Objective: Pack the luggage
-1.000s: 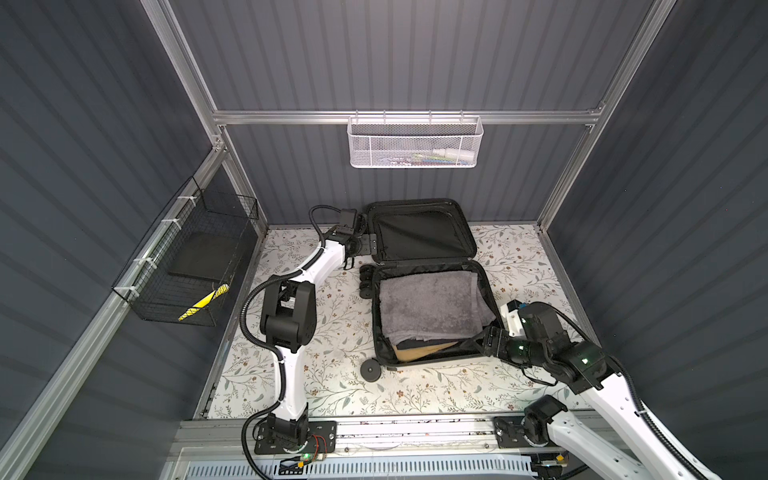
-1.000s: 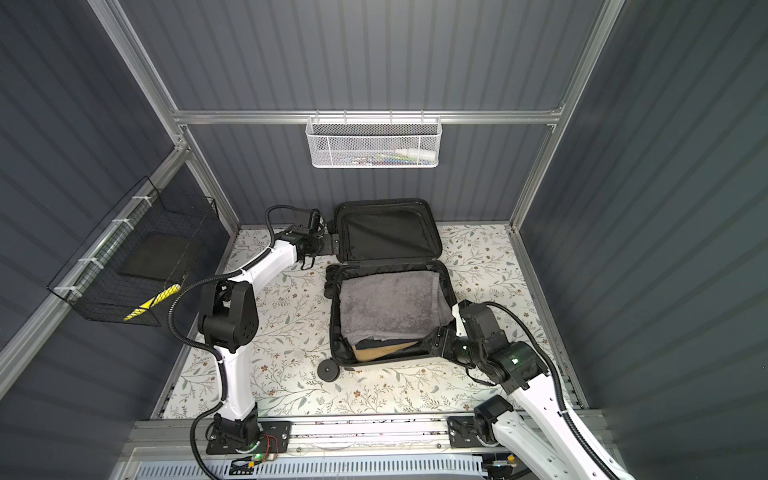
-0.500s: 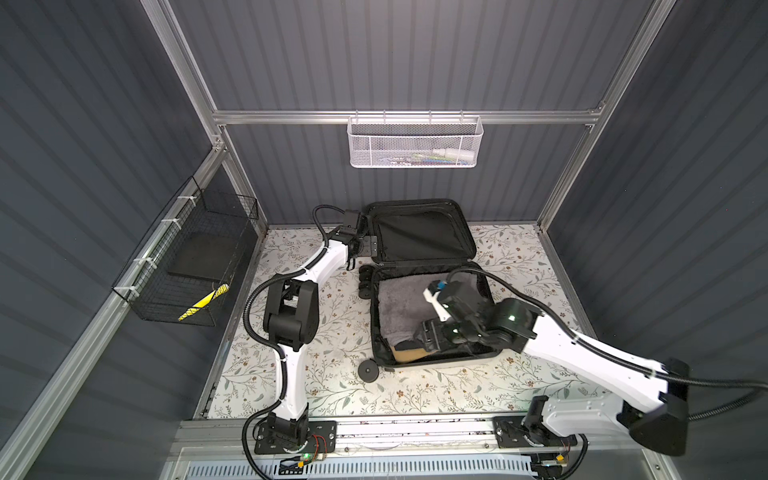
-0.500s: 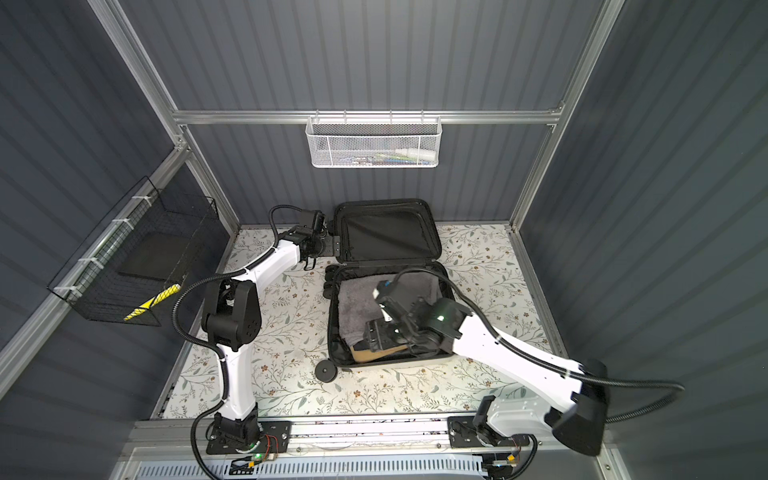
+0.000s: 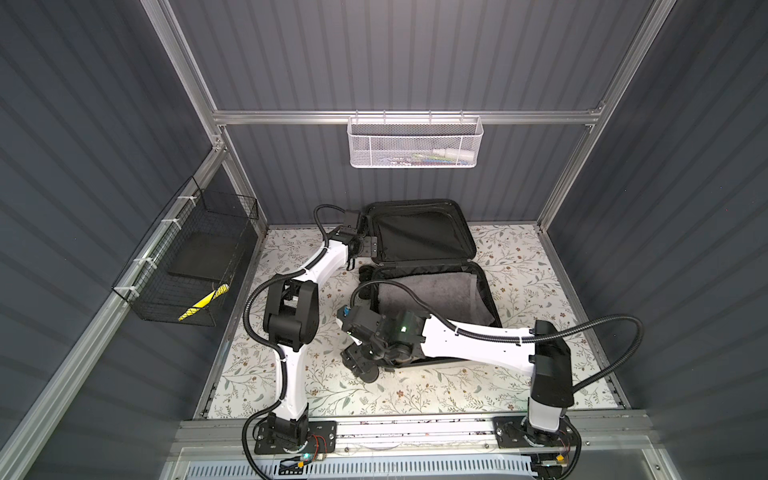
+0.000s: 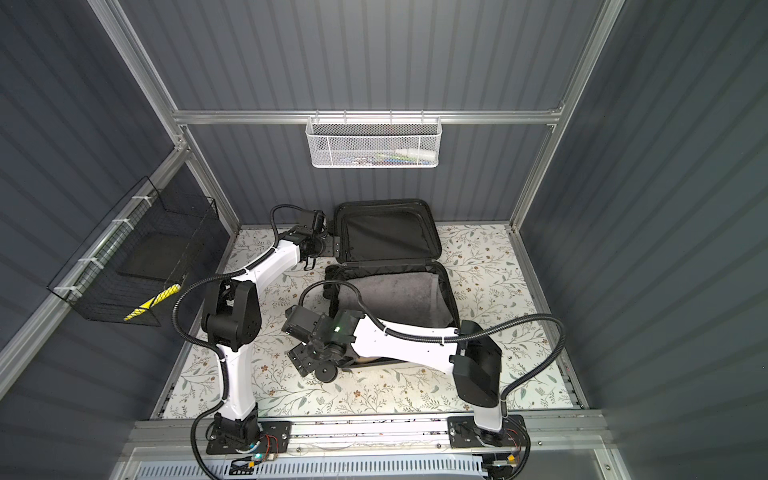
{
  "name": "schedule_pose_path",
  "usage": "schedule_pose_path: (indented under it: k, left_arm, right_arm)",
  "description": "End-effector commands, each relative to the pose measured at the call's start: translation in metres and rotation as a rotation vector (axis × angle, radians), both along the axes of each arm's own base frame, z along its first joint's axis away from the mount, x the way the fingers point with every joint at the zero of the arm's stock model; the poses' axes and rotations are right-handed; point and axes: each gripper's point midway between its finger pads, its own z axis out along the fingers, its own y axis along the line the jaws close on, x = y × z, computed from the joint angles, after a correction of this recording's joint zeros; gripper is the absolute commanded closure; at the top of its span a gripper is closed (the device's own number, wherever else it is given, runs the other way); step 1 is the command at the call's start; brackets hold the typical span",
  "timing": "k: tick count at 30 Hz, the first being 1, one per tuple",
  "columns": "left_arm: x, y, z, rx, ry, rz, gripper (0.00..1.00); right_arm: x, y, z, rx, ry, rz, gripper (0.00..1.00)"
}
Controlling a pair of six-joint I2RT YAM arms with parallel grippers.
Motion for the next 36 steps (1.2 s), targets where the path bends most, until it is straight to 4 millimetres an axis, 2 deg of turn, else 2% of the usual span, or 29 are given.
schedule_pose_path:
  k: [1,4,8,14,19,29,30,36]
  left_arm:
    - [-0.014,0.016,-0.006,0.063,0.058,-0.009,0.1]
    - [-0.015,0.017,-0.008,0.057,0.063,-0.011,0.13]
    - [-0.02,0.019,-0.012,0.059,0.076,-0.012,0.16]
    - [-0.029,0.021,-0.013,0.055,0.087,-0.009,0.2]
    - [-0.042,0.024,-0.016,0.054,0.106,-0.005,0.2]
    - [-0.085,0.033,-0.019,0.015,0.143,0.031,0.21]
    - [-0.096,0.037,-0.029,0.022,0.172,0.037,0.21]
    - [-0.129,0.051,-0.042,0.017,0.205,0.095,0.21]
  right_arm:
    - [0.011,0.003,-0.015,-0.033,-0.034,-0.031,0.26]
    - [0.018,-0.004,-0.034,-0.079,-0.029,-0.102,0.27]
    - [0.029,-0.03,-0.053,-0.161,-0.012,-0.23,0.28]
    - [0.037,-0.08,-0.063,-0.213,0.023,-0.409,0.27]
    - [0.034,-0.113,-0.071,-0.227,0.059,-0.494,0.27]
    - [0.022,-0.157,-0.083,-0.231,0.089,-0.577,0.27]
    - [0.021,-0.16,-0.084,-0.233,0.09,-0.583,0.27]
    - [0.019,-0.191,-0.097,-0.244,0.122,-0.638,0.26]
